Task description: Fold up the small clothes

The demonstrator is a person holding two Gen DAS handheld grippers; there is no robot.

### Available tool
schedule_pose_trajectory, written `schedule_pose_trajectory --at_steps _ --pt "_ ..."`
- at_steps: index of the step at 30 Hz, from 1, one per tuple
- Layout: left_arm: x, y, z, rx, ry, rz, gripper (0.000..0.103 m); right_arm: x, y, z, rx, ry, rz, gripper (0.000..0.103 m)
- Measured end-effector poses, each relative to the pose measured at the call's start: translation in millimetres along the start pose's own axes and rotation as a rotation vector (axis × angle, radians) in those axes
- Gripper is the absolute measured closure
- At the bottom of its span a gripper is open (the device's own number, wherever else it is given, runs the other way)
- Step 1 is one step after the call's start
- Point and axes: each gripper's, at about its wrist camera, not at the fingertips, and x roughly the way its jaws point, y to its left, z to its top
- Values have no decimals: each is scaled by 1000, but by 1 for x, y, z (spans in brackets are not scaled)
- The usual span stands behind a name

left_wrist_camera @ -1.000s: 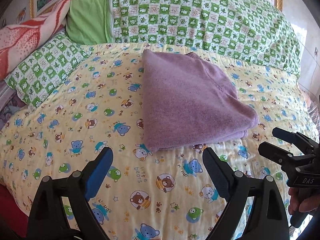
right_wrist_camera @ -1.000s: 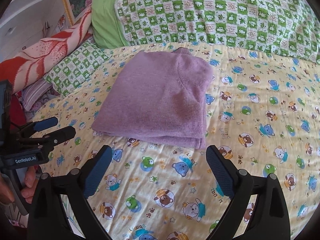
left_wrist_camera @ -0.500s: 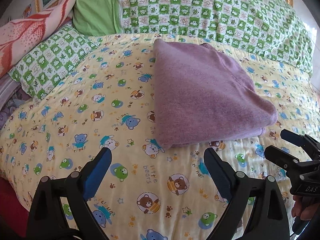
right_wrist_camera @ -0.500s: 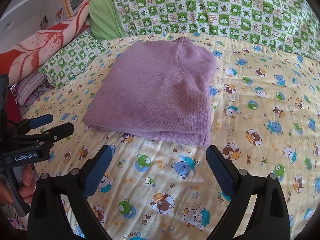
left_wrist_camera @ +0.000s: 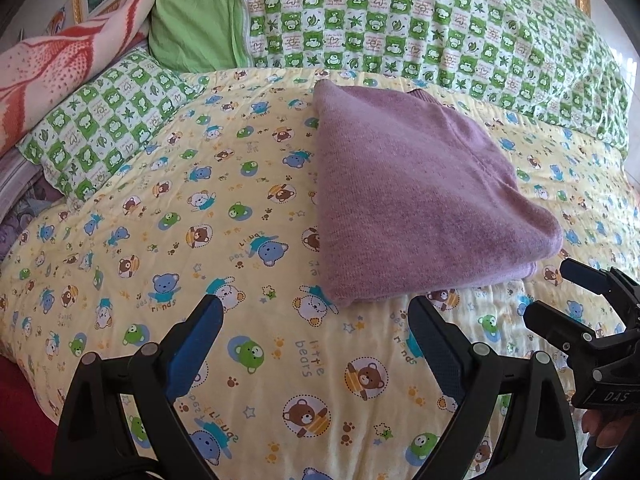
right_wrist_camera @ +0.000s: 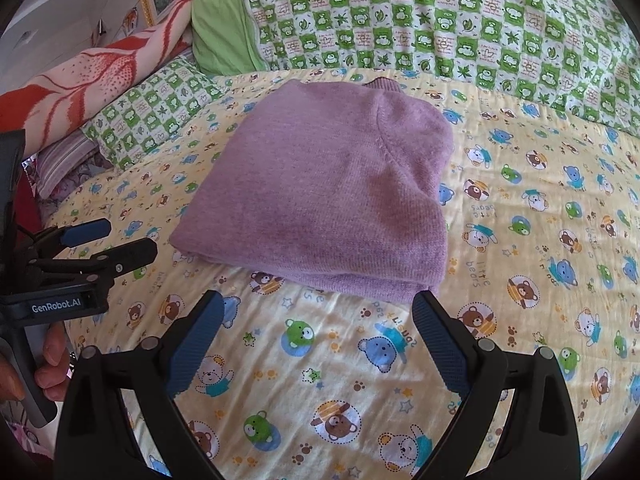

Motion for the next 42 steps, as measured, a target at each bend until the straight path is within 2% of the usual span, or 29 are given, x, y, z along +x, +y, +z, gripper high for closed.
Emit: schedule_pose_trajectory --at_steps 24,42 --pt "-7 -8 -1 37 -18 -4 8 -6 -2 4 3 -39 -9 8" --pt "-5 -4 3 40 -18 -2 7 -3 -4 7 11 -31 -20 8"
